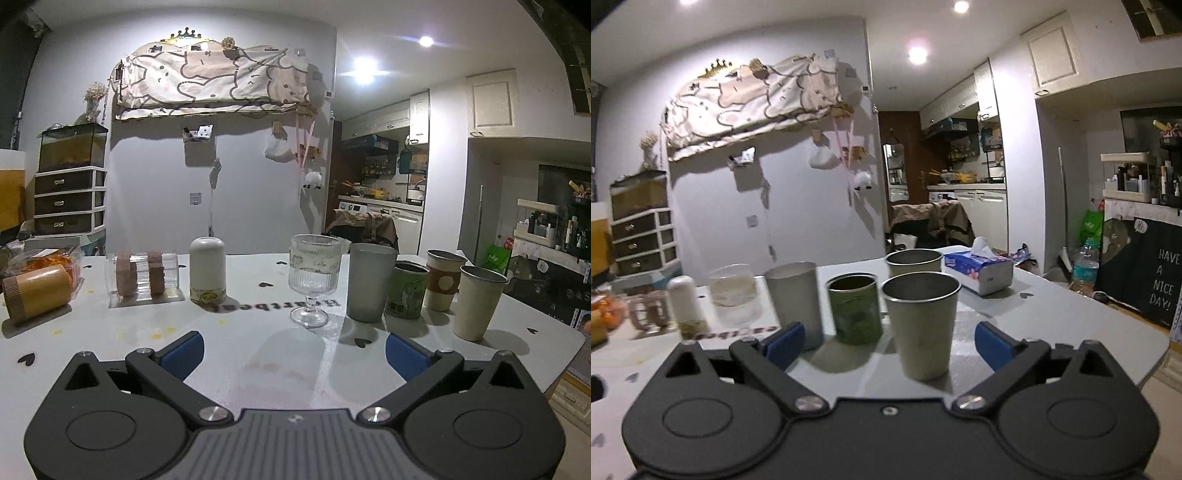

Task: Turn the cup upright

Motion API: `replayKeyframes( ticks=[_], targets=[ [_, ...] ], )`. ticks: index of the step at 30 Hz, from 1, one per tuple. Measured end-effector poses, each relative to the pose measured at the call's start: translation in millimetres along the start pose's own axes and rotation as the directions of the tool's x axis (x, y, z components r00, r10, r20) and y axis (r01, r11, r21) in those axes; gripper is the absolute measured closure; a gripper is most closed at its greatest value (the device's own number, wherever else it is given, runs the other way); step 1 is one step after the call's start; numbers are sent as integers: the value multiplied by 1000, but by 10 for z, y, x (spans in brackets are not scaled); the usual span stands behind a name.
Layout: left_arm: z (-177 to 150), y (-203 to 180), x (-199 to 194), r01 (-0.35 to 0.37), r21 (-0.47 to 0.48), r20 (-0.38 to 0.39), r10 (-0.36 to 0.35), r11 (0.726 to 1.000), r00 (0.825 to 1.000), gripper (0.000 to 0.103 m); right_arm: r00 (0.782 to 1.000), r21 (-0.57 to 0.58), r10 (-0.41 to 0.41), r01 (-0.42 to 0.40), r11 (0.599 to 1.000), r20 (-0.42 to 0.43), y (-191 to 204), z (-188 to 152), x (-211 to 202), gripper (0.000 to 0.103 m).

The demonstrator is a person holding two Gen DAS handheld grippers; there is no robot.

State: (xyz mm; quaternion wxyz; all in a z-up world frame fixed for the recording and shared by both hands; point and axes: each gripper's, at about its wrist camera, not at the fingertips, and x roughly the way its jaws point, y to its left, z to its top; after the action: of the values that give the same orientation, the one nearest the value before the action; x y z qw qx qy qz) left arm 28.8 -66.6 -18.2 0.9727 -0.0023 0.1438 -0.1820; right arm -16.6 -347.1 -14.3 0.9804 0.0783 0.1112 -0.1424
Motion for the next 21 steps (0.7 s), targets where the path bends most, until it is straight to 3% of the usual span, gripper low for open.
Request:
replayKeyframes(
  ticks=[13, 21],
  targets=[
    [-70, -54, -44, -18, 11, -30, 18, 1000, 999, 0, 998, -39, -15, 13, 999, -65, 220, -373, -258, 0],
    [-118, -133, -12, -24, 30, -58, 26, 999, 998, 0, 999, -65, -6, 4, 998, -37, 244, -388, -355, 0]
  ],
)
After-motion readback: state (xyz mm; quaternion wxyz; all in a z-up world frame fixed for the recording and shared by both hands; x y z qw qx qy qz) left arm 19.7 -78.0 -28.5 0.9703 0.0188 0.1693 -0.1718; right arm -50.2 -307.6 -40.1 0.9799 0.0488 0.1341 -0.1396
